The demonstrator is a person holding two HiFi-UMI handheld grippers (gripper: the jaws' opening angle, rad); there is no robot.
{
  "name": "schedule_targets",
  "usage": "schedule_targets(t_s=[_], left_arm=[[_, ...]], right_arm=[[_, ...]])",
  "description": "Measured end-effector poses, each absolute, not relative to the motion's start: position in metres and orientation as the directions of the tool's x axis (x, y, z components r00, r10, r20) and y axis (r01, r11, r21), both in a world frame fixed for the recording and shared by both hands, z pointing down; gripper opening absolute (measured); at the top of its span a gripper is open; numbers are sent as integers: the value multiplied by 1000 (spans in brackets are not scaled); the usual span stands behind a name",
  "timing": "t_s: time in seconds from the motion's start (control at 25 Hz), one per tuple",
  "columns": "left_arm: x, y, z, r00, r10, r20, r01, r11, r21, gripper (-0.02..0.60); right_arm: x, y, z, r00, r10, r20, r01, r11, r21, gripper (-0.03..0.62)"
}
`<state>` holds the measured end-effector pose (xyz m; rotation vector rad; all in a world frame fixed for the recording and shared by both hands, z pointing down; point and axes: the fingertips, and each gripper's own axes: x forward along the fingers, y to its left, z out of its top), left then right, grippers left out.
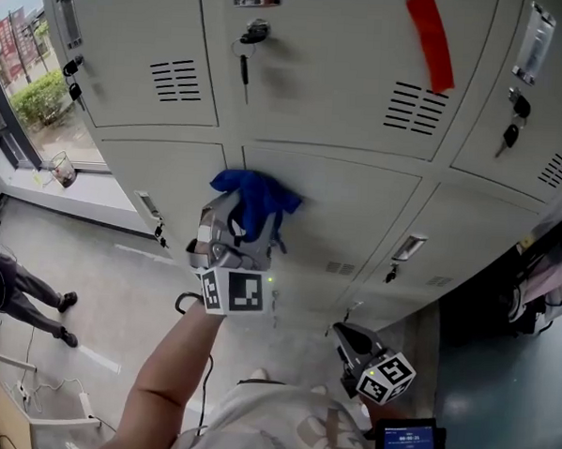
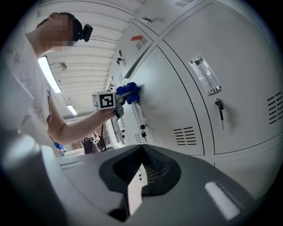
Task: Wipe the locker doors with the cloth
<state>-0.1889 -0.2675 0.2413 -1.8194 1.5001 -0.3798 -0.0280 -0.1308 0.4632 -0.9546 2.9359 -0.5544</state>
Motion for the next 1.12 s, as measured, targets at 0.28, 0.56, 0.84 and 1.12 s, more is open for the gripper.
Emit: schedule_targets(t_s=[0.28,0.56,0.84,1.12], left_arm=[[-144,-269,248,322,-930,-178,-625,-67,-778,138],[-85,-270,259,401,-908,-119,-526,-122,-841,140],[-43,-270,261,439,-895,-82,-462,-146,-875,141],[9,-268,266,488,-872,-38,-404,-188,-895,143]], right_arm=[[-14,-135,460,-797,-596,98,-591,736,-332,3],[0,-135,460,-784,-615,85,-604,723,-334,3],[25,-132,461,-761,-643,83,-629,700,-338,3],[46,-128,458,-750,-657,75,-639,691,-337,3]])
